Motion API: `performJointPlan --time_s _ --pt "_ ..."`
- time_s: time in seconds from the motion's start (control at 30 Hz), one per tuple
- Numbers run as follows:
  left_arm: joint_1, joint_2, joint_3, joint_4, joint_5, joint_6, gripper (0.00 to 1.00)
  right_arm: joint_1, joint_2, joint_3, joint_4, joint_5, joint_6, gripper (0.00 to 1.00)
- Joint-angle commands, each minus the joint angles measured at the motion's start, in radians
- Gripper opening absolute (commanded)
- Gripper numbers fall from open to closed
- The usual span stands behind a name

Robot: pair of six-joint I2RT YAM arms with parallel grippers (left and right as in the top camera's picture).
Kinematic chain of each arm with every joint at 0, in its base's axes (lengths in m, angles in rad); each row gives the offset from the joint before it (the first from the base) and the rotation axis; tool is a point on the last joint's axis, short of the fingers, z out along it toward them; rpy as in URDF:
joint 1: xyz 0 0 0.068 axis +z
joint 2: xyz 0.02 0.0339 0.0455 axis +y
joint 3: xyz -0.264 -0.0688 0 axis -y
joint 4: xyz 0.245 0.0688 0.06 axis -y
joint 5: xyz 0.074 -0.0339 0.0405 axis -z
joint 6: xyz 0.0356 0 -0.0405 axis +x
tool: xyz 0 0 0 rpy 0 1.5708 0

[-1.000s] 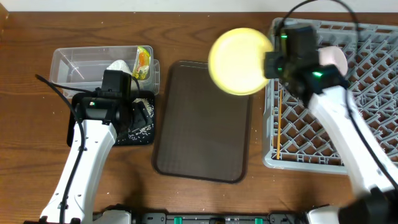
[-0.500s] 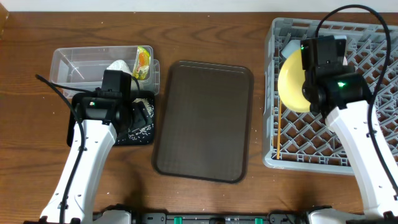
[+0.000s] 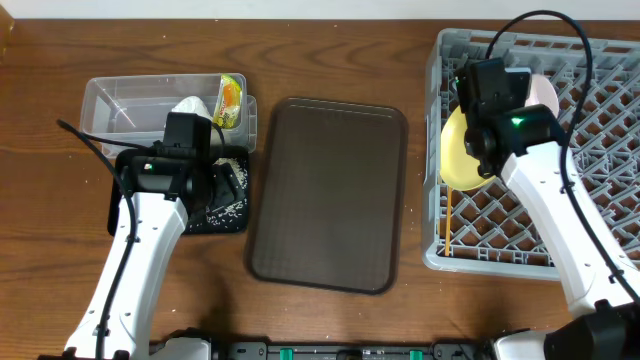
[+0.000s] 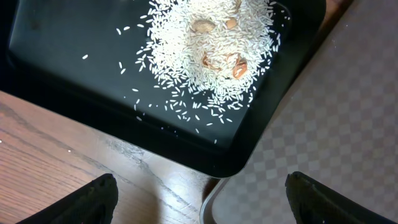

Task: Sort waste into correct bins and load items into the dishwasher rack
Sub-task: 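Lower the yellow plate upright into the rack slots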

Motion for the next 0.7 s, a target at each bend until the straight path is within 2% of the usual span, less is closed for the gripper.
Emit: performJointPlan --time_s 0.0,0.2,0.3,0.37,0.4,0.67 --pt "0.005 -0.002 0.008 -0.002 -0.005 -0.009 0.89 0.057 0.012 0.005 0.03 -0.159 0.055 0.01" --pt "0.005 -0.002 0.008 -0.002 -0.005 -0.01 0.89 0.099 0.012 0.005 0.094 -0.257 0.055 0.05" --pt "0.005 -0.002 0.008 -0.002 -0.005 -0.01 0.89 0.115 0.012 0.005 0.107 -0.298 0.054 0.24" --pt "0.005 -0.002 0.008 -0.002 -0.005 -0.01 0.89 0.122 0.012 0.005 0.11 -0.304 0.054 0.41" --pt "0.005 -0.002 0.008 -0.002 -0.005 -0.01 0.89 0.122 0.012 0.005 0.109 -0.304 0.055 0.44" --pt "0.005 -0.002 0.008 -0.003 -0.005 -0.009 0.89 0.095 -0.032 0.006 0.121 -0.331 0.096 0.44"
